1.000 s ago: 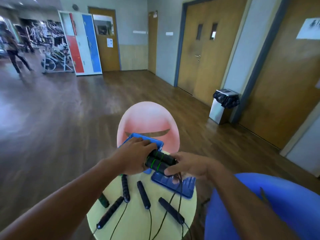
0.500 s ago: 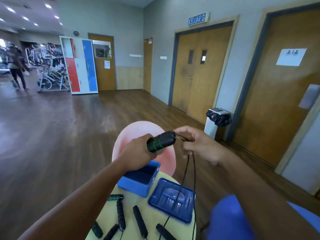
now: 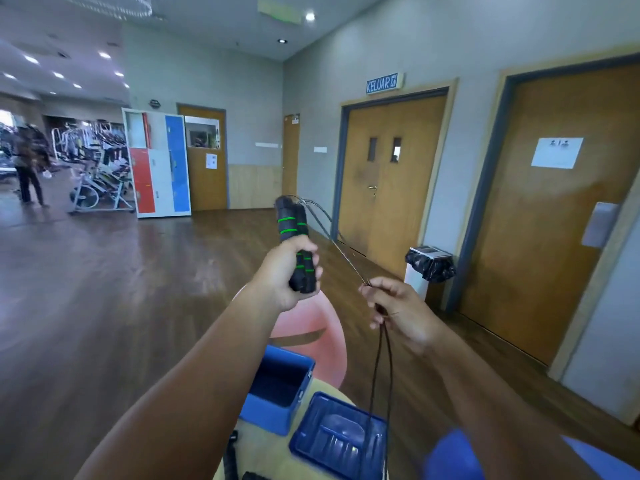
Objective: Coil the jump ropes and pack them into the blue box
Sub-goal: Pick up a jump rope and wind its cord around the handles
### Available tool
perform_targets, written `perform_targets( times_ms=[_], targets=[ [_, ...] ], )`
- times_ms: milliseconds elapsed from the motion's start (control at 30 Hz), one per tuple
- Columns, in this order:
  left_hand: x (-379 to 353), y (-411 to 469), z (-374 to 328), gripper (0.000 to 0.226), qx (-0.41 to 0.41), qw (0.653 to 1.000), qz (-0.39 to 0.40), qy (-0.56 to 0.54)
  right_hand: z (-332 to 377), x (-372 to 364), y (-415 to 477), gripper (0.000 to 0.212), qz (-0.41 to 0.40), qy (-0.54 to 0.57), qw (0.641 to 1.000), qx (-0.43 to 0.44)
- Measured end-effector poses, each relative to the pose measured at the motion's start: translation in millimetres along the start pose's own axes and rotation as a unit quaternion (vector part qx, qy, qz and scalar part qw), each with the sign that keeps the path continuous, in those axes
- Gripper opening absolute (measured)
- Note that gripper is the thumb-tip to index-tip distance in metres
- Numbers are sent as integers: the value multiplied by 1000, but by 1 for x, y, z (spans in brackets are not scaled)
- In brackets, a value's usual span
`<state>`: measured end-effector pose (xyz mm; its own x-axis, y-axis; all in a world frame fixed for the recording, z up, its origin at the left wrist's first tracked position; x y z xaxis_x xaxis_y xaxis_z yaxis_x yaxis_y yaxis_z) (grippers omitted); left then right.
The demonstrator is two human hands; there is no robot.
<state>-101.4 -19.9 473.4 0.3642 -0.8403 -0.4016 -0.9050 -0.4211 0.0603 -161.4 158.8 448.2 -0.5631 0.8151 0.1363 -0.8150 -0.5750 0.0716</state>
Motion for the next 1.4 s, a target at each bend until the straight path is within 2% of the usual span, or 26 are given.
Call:
perform_targets(
  times_ms=[67, 167, 300, 433, 567, 633, 667, 733, 767, 833, 900, 967, 1033, 1067, 1100, 1133, 1167, 1233, 1267, 1333, 1367, 1400],
  targets=[
    [-6, 4, -3, 9, 10, 999, -6, -49, 0, -4, 1, 25, 4, -6, 1000, 4],
    [-13, 9, -7, 7, -10, 998, -22, -60, 0, -8, 2, 25, 6, -15, 1000, 6],
    [-20, 13, -9, 12, -9, 993, -20, -114, 0, -9, 2, 14, 2, -66, 998, 7],
    [-23, 16, -18, 17, -30, 986, -23, -160, -13, -8, 1, 12, -9, -116, 993, -14],
    [-8, 22, -22, 11, -62, 995, -66, -41, -17, -4, -8, 11, -19, -233, 972, -14],
    [7, 26, -25, 22, -88, 990, -90, 60, -19, 0, -15, 9, -25, -313, 949, -12],
    [16, 28, -26, 34, -107, 982, -96, 124, -21, 3, -17, 8, -26, -336, 941, -15],
    [34, 32, -29, 59, -149, 939, -93, 297, -26, 6, -18, 6, -25, -367, 930, -17],
    [40, 30, -29, 65, -164, 901, -85, 392, -27, 6, -18, 5, -23, -382, 924, -10],
    [50, 25, -24, 65, -186, 807, -61, 558, -27, 4, -17, 5, -17, -403, 915, 10],
    [54, 17, -12, 61, -203, 707, -4, 677, -24, 1, -15, 7, -3, -402, 915, 24],
    [57, 9, 11, 56, -188, 622, 95, 754, -19, 0, -14, 6, 9, -392, 919, 37],
    [64, -4, 37, 65, -151, 551, 191, 799, -12, 0, -11, 6, 14, -381, 923, 58],
    [65, -12, 46, 70, -143, 529, 230, 804, -10, -1, -11, 6, 13, -382, 922, 67],
    [64, -20, 53, 67, -139, 522, 261, 800, -8, -1, -10, 6, 10, -380, 922, 74],
    [62, -27, 57, 56, -138, 531, 288, 785, -6, -2, -9, 7, 6, -371, 925, 80],
    [59, -34, 58, 43, -141, 555, 308, 760, -6, -2, -8, 7, 0, -354, 931, 83],
    [51, -44, 55, 34, -162, 624, 332, 688, -6, -3, -7, 6, -9, -319, 944, 85],
    [48, -47, 51, 34, -166, 671, 339, 638, -7, -5, -7, 5, -11, -304, 949, 89],
    [47, -50, 42, 35, -143, 793, 334, 489, -10, -10, -8, 8, -16, -263, 960, 96],
    [48, -49, 39, 39, -119, 841, 324, 417, -12, -13, -9, 12, -18, -241, 965, 99],
    [50, -48, 37, 43, -96, 872, 316, 362, -15, -16, -10, 17, -17, -222, 970, 98]
  ],
)
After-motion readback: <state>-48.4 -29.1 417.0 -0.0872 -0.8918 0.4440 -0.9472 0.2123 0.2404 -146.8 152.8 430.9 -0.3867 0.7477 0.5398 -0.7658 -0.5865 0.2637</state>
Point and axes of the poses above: each hand's wrist, its own y-axis towards the middle knuckle, its own x-axis out of the back of the hand, z = x × y, the point moved 6 cm from there along y, towards the middle knuckle, and after that the axes turned 10 degrees about -x, right-handed, at the moved point
